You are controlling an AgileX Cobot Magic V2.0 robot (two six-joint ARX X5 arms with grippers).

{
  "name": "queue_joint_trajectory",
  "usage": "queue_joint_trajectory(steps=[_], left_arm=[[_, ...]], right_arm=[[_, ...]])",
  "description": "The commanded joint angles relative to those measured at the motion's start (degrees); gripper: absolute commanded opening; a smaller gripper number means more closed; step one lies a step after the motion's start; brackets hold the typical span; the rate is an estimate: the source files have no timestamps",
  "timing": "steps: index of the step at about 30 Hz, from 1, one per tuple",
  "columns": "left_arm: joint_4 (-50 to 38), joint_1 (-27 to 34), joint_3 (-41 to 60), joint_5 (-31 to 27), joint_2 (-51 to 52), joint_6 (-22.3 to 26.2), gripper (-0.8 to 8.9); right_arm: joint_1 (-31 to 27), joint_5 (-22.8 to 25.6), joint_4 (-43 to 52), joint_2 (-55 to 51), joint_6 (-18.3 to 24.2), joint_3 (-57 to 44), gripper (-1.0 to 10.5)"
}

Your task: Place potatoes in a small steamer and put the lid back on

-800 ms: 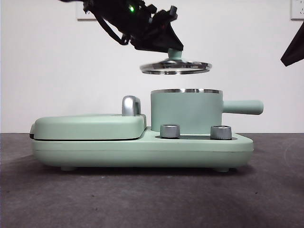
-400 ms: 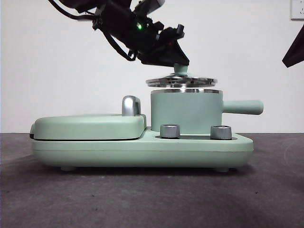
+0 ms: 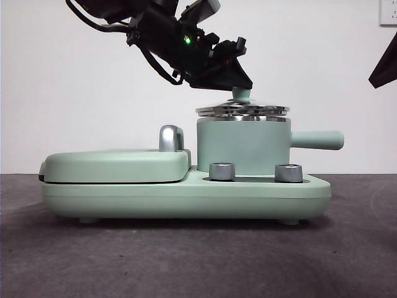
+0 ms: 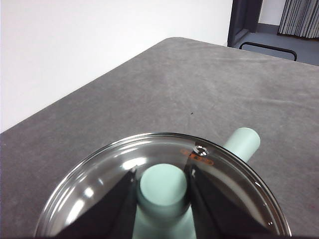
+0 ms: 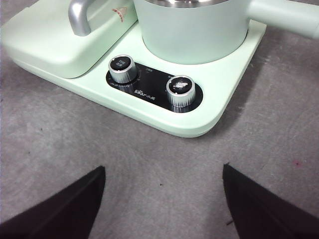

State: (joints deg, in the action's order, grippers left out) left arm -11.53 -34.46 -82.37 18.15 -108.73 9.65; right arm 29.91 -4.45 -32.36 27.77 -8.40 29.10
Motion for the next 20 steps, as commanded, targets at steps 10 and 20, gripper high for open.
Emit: queue_joint_trajectory(steps=[10, 20], left_arm=[[-1.3, -0.8, -2.2, 1.4, -1.4, -0.3, 0.14], [-0.5, -0.8, -2.2, 1.1, -2.2, -1.3, 0.15]], right_arm=[[0.3, 0.3, -0.2, 0.2, -0.6, 0.1, 3.7], [0.3, 0.2, -0.3, 0.2, -0.6, 0.1, 3.7]])
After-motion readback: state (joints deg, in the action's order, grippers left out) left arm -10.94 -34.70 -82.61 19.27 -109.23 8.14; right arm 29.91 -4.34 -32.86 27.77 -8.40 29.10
